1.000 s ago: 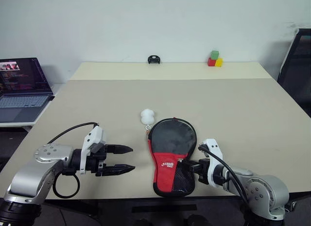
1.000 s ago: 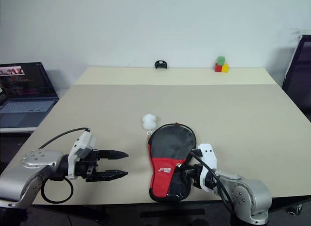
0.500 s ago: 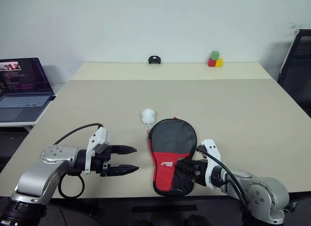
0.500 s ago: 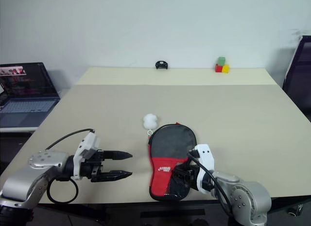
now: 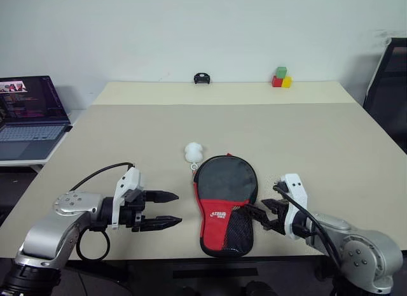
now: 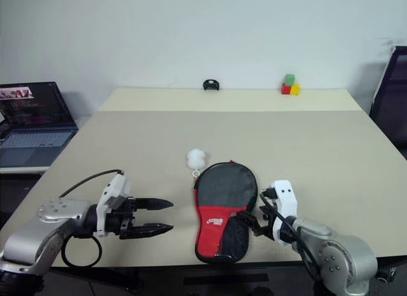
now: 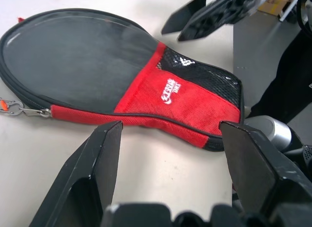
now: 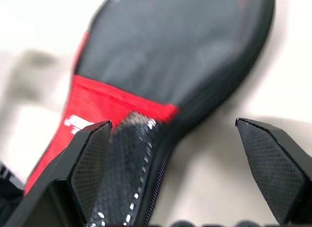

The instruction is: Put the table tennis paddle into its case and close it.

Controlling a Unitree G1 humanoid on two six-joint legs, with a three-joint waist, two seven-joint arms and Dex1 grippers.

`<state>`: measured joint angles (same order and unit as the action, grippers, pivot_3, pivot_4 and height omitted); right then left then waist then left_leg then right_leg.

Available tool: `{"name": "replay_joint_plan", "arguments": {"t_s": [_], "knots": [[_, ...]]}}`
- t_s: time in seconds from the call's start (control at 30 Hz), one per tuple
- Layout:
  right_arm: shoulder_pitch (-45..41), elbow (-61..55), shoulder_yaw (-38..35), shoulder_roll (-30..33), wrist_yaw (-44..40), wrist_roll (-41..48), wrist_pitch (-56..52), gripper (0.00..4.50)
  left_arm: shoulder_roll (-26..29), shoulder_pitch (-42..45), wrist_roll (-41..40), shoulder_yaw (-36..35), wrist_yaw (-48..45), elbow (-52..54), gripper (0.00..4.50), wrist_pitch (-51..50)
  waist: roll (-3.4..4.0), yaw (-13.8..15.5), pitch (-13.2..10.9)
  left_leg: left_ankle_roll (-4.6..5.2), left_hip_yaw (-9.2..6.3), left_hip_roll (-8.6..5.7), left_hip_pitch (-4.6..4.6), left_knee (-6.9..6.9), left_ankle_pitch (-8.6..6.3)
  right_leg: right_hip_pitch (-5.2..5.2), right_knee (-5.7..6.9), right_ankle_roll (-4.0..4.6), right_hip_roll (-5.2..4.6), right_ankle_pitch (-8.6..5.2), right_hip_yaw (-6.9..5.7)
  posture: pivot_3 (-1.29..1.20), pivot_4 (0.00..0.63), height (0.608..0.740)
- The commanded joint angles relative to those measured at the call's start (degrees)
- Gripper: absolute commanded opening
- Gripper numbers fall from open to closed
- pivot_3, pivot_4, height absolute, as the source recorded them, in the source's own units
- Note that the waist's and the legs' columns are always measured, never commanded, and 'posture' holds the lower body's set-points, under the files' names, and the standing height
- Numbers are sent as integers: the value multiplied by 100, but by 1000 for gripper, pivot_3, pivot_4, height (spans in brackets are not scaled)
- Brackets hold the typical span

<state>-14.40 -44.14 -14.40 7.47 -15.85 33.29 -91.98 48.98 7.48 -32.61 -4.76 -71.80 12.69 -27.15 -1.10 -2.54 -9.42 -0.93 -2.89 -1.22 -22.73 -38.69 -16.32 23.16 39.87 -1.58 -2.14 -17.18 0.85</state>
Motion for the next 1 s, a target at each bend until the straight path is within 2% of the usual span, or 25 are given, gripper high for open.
{"name": "replay_joint_plan", "arguments": {"t_s": [0.03, 0.23, 0.57, 0.77, 0.9, 1.0], "knots": [[-346, -101, 187, 422, -363, 197, 452, 4473, -102, 24, -82, -233, 288, 117, 3454, -1, 1, 1, 0, 0, 1, 0, 0, 0, 0, 0, -1, 0, 0, 0, 0, 0, 150, 740], [-819, 805, 1209, 1146, -711, -269, 1942, 4473, -502, 348, 266, -396, 1332, -175, 3454, 99, 0, 9, 0, 1, -1, -1, 1, -2, 0, -2, 0, 0, 0, 0, -3, 0, 150, 740], [-1502, 2976, 2874, 823, -1107, -1299, 4145, 4473, -821, 404, 514, -451, 2150, -267, 3454, 118, -1, 0, 0, 1, 0, -1, -6, -3, 0, 3, -3, 0, 0, 0, -1, 0, 150, 740], [-1536, 3740, 3372, 648, -1328, -1727, 4798, 4473, -871, 541, 685, -437, 2551, -312, 3454, 86, -1, 30, 0, 0, 0, -1, -7, -5, 1, 4, -2, 0, -1, 1, -1, 0, 150, 740], [-1479, 4006, 3445, 662, -1355, -1942, 4959, 4473, -884, 665, 738, -393, 2727, -362, 3454, -57, -2, 38, 0, 0, -2, -1, -5, -5, 1, 3, -1, 0, -1, 1, -2, 0, 150, 740], [-1457, 4054, 3383, 572, -1344, -1958, 4955, 4500, -965, 825, 641, -384, 2882, -444, 4063, -379, -3, 40, 1, 0, -2, -2, -3, -5, 1, 2, 2, 1, -1, 1, -2, 0, 150, 740]]}}
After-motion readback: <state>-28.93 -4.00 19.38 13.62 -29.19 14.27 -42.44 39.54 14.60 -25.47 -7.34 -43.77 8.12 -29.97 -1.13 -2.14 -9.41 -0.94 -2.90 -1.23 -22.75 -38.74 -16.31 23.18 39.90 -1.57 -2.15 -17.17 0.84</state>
